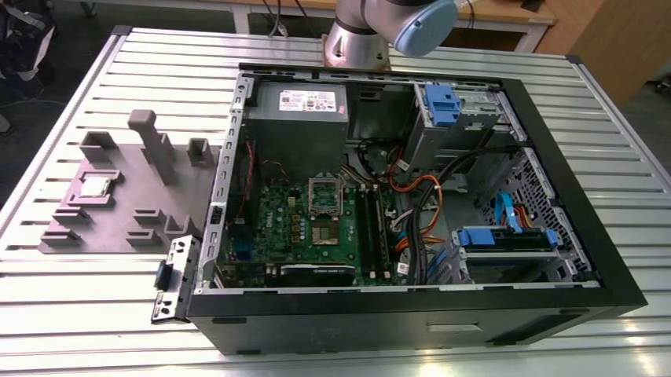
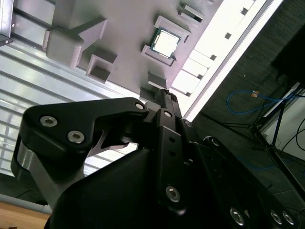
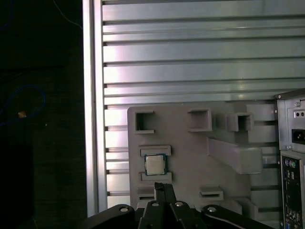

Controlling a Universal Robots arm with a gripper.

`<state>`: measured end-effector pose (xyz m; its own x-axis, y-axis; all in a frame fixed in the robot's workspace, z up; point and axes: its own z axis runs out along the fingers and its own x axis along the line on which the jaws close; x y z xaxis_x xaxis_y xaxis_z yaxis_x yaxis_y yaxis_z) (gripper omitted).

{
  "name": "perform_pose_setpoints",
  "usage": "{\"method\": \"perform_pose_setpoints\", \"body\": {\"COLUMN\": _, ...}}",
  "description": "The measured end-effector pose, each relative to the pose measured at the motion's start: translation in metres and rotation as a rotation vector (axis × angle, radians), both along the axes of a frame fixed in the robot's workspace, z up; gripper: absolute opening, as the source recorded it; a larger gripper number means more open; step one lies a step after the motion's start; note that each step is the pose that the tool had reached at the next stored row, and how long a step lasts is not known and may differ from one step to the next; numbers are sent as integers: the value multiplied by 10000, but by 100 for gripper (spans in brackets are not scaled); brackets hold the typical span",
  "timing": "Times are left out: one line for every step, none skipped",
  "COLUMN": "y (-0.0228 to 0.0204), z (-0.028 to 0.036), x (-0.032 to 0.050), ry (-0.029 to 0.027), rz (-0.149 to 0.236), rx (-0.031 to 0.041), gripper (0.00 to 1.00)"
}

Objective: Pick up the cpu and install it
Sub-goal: 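Pick up the cpu and move it towards the insertion slot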

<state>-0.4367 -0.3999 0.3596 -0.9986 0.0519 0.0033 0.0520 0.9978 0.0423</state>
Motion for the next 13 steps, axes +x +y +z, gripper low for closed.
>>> {"method": "perform_pose_setpoints", "body": {"y": 0, "z": 0, "x": 0, "ry": 0, "rz": 0, "rx": 0, "gripper": 11}}
{"method": "perform_pose_setpoints", "body": {"y": 0, "z": 0, "x": 0, "ry": 0, "rz": 0, "rx": 0, "gripper": 11}}
{"method": "perform_pose_setpoints", "body": {"y": 0, "z": 0, "x": 0, "ry": 0, "rz": 0, "rx": 0, "gripper": 11}}
{"method": "perform_pose_setpoints", "body": {"y": 0, "z": 0, "x": 0, "ry": 1, "rz": 0, "rx": 0, "gripper": 11}}
{"method": "perform_pose_setpoints", "body": {"y": 0, "z": 0, "x": 0, "ry": 0, "rz": 0, "rx": 0, "gripper": 16}}
{"method": "perform_pose_setpoints", "body": {"y": 0, "z": 0, "x": 0, "ry": 0, "rz": 0, "rx": 0, "gripper": 23}}
{"method": "perform_pose_setpoints", "body": {"y": 0, "z": -1, "x": 0, "ry": 0, "rz": 0, "rx": 0, "gripper": 23}}
{"method": "perform_pose_setpoints", "body": {"y": 0, "z": 0, "x": 0, "ry": 0, "rz": 0, "rx": 0, "gripper": 29}}
{"method": "perform_pose_setpoints", "body": {"y": 0, "z": 0, "x": -1, "ry": 0, "rz": 0, "rx": 0, "gripper": 35}}
{"method": "perform_pose_setpoints", "body": {"y": 0, "z": -1, "x": -1, "ry": 0, "rz": 0, "rx": 0, "gripper": 35}}
{"method": "perform_pose_setpoints", "body": {"y": 0, "z": -1, "x": -1, "ry": 0, "rz": 0, "rx": 0, "gripper": 41}}
{"method": "perform_pose_setpoints", "body": {"y": 0, "z": -1, "x": -1, "ry": 0, "rz": 0, "rx": 0, "gripper": 47}}
{"method": "perform_pose_setpoints", "body": {"y": 0, "z": -1, "x": -1, "ry": 0, "rz": 0, "rx": 0, "gripper": 53}}
